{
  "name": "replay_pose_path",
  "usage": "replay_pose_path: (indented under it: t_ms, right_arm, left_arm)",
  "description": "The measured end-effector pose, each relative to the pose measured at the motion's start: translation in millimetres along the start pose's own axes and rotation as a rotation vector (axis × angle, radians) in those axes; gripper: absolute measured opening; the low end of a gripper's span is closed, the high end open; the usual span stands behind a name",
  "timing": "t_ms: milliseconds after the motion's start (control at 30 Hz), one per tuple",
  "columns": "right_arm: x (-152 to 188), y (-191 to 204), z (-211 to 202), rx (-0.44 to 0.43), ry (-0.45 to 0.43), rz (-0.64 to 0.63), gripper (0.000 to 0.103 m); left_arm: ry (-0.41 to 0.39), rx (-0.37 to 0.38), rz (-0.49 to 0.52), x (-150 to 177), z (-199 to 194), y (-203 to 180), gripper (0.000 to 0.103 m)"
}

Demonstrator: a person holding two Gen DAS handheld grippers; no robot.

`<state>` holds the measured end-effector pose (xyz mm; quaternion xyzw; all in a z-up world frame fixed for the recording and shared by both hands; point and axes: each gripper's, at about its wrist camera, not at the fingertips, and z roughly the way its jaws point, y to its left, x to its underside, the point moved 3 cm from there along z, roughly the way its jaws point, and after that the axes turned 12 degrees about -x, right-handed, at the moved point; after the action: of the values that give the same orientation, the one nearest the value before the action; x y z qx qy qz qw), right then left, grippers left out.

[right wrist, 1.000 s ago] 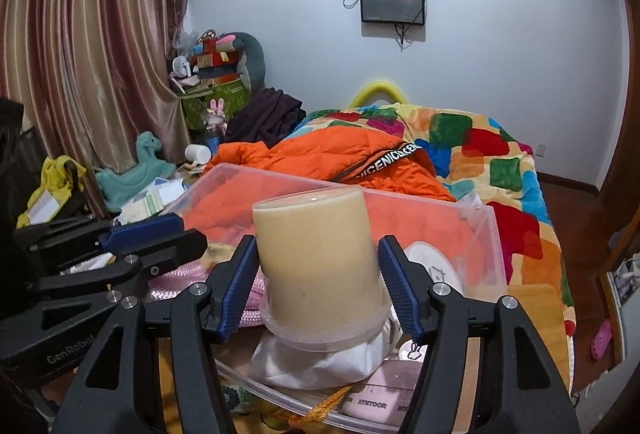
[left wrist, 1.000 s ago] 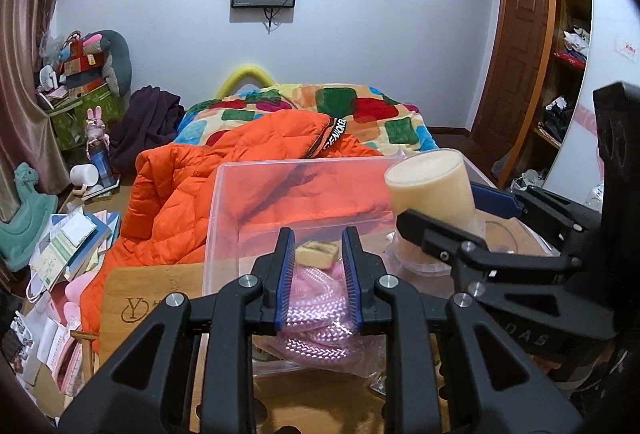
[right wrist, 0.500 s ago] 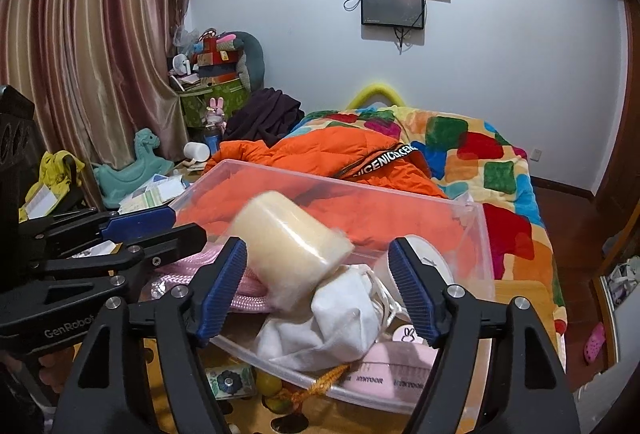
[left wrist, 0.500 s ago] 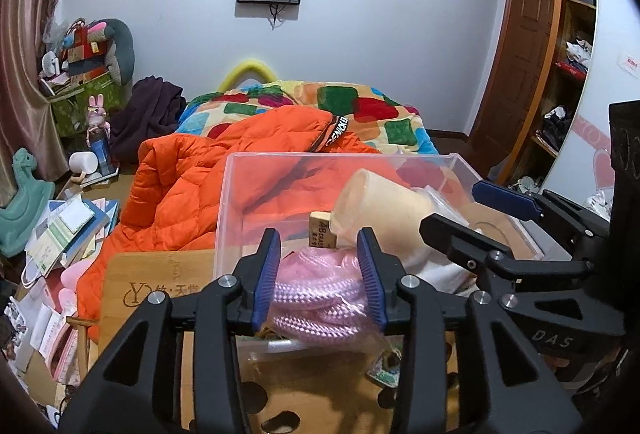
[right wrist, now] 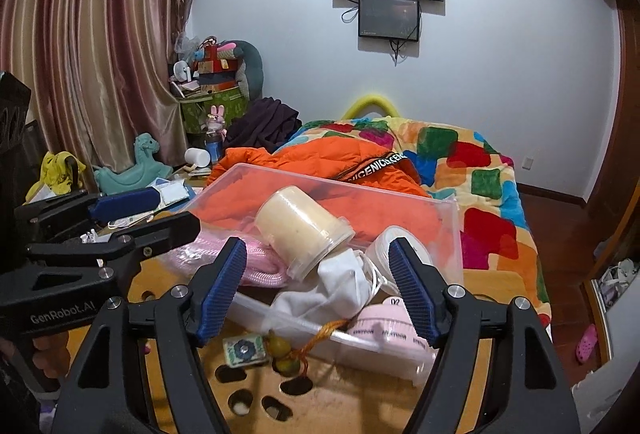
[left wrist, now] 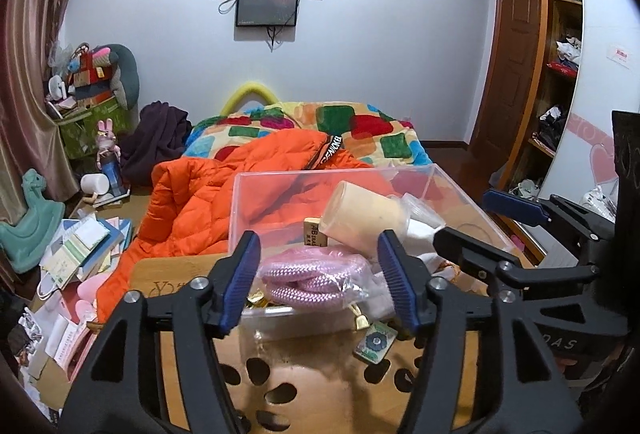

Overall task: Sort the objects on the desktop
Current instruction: 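Open both tools to drop the jar and brass block into the box, then reach the left tool to the green tag while the right tool grasps the gourd pendant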

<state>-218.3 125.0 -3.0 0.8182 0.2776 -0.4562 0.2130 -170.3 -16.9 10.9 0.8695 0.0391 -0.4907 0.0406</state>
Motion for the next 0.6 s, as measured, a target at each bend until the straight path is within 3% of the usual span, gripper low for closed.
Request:
replay_pose_path:
  t_ms: [200, 600]
  right_arm:
    - [7.5, 3.8, -15.6, 0.011, -0.017, -0.003, 0.08]
    - [31.3, 12.1, -24.1, 0.022, 0.019, 0.008, 0.081]
  left_arm:
    - [-0.008, 0.001, -0.019, 6.8, -13.6, 7.1, 0.069]
    - [0.034, 0.01, -0.04, 37.4, -20.4, 20.2, 0.081]
